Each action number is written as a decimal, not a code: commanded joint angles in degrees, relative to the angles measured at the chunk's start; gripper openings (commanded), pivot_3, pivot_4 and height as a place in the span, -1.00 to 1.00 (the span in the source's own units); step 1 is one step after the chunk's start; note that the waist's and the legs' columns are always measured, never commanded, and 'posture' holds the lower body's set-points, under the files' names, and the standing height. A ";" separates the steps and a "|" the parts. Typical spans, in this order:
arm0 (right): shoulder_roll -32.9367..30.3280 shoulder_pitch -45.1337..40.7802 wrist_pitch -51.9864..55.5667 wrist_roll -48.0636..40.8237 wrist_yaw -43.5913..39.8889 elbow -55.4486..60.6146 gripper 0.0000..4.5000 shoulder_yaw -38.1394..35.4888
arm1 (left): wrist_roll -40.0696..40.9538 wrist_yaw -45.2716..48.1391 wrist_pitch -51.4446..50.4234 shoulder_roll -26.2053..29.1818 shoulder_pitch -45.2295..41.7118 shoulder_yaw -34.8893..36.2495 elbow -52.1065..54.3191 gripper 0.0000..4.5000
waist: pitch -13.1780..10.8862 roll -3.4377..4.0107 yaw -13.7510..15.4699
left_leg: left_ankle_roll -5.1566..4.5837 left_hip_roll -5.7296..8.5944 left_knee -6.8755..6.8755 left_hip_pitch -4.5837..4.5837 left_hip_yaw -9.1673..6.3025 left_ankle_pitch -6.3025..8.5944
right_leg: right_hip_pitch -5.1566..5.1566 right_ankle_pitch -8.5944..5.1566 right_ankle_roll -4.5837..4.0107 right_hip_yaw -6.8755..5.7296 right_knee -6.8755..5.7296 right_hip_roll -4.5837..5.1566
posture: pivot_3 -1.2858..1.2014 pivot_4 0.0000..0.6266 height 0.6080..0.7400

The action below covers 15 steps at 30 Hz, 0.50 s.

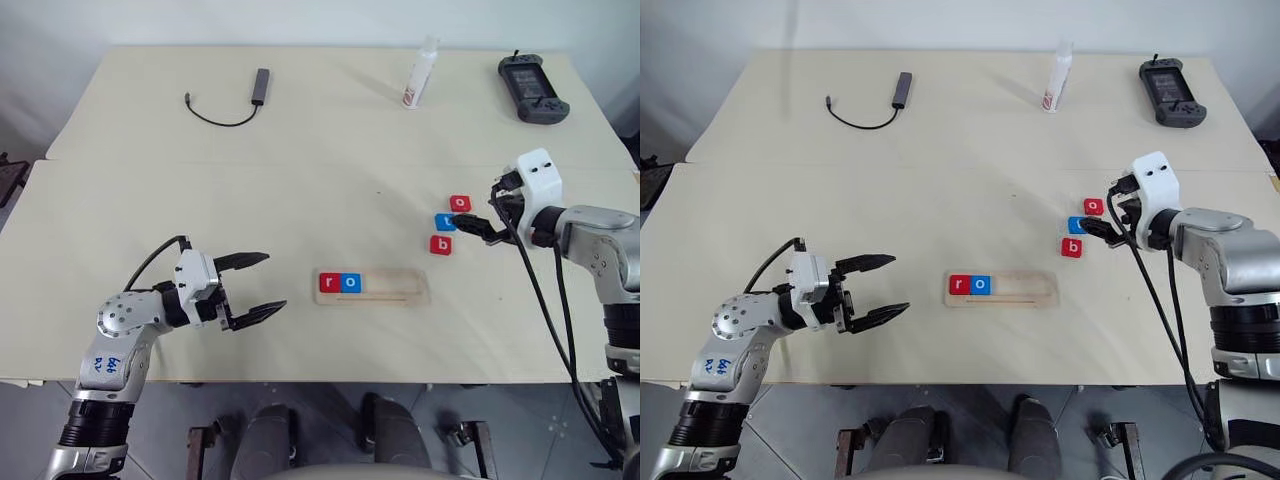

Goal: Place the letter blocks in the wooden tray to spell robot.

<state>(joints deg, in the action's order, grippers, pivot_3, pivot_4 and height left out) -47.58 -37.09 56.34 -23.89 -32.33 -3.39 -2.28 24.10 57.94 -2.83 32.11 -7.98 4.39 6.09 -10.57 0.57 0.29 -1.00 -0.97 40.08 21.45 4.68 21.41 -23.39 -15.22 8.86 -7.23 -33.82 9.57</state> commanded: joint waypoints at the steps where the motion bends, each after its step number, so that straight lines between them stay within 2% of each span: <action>1: -0.14 -0.47 2.02 0.12 -0.24 2.49 1.00 -1.03 | -0.50 -0.77 1.09 0.05 0.59 0.16 1.88 0.99 | 0.00 0.00 -0.16 | 0.00 0.00 0.02 0.00 0.02 0.00 | 0.00 0.00 0.00 0.01 -0.01 0.00 | 0.03 -0.52 1.00; 7: 1.01 -0.51 5.67 -0.40 1.09 3.66 1.00 -2.56 | 0.86 -0.93 -0.14 0.12 0.49 0.25 2.22 0.99 | 0.00 0.00 -0.40 | 0.01 -0.02 0.02 -0.03 0.07 0.00 | 0.00 0.00 0.01 0.04 -0.02 0.00 | 0.03 -0.52 1.00; 15: 9.44 5.44 19.48 -3.13 8.65 15.58 1.00 -8.53 | -0.01 -0.87 0.32 0.27 0.49 -0.29 2.19 0.99 | 0.01 -0.01 -0.24 | 0.01 -0.02 0.02 -0.02 0.04 0.00 | 0.00 0.00 0.01 0.04 -0.03 0.00 | 0.03 -0.52 1.00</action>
<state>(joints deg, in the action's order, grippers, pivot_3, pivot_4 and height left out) -39.09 -32.26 73.88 -26.53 -25.73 8.64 -8.42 24.14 57.10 -3.08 32.12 -7.85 4.05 6.30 -10.56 0.56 0.04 -0.99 -0.99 40.10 21.42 4.72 21.40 -23.39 -15.22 8.87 -7.19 -33.86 9.56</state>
